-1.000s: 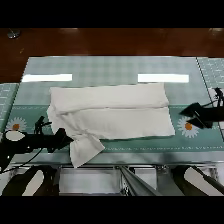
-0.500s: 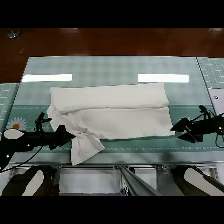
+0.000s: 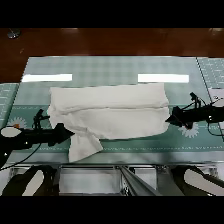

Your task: Fold the shirts.

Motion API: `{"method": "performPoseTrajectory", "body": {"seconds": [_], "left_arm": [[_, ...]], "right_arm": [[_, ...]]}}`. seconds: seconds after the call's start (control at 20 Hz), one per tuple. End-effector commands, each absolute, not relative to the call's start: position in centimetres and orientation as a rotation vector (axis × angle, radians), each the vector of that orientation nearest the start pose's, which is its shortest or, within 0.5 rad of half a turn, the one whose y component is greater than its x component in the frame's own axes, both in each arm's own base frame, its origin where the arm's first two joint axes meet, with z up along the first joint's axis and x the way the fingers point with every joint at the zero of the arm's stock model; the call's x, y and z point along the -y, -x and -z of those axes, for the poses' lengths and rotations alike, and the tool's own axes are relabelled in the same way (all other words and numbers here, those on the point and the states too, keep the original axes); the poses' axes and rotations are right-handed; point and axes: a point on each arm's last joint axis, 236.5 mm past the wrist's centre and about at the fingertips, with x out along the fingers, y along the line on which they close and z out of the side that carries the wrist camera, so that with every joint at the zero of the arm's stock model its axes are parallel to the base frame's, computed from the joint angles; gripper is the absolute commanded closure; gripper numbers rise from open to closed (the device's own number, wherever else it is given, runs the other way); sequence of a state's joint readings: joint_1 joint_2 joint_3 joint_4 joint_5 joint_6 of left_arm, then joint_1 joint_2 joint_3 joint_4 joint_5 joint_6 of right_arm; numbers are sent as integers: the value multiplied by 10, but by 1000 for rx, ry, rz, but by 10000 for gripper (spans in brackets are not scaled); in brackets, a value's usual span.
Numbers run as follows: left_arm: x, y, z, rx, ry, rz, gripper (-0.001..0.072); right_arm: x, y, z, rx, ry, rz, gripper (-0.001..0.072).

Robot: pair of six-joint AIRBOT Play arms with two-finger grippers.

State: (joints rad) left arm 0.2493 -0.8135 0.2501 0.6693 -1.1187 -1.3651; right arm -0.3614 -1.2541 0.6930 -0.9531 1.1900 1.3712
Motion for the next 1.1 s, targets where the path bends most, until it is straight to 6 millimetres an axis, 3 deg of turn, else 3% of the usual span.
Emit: {"method": "performPoseTrajectory", "body": {"seconds": [0.0, 0.15, 0.3, 0.55, 0.8, 0.95, 1.05], "left_arm": [[103, -233, 41, -1255, 926, 271, 682], [77, -269, 19, -1138, 893, 230, 683], [61, -302, 23, -1080, 874, 165, 683], [49, -372, 32, -1085, 850, 143, 683], [49, -433, 38, -1131, 843, 205, 683], [47, -453, 43, -1149, 858, 214, 683], [49, -453, 53, -1179, 868, 221, 683]], "right_arm": [[-27, -295, 58, -1474, -711, -166, 681], [-18, -329, 37, -1383, -707, -152, 681], [-29, -369, 25, -1298, -746, -196, 681], [-30, -432, 40, -1258, -756, -164, 681], [-19, -477, 56, -1257, -812, -125, 681], [-23, -494, 62, -1246, -871, -136, 681], [-25, -498, 70, -1253, -894, -139, 679]]}}
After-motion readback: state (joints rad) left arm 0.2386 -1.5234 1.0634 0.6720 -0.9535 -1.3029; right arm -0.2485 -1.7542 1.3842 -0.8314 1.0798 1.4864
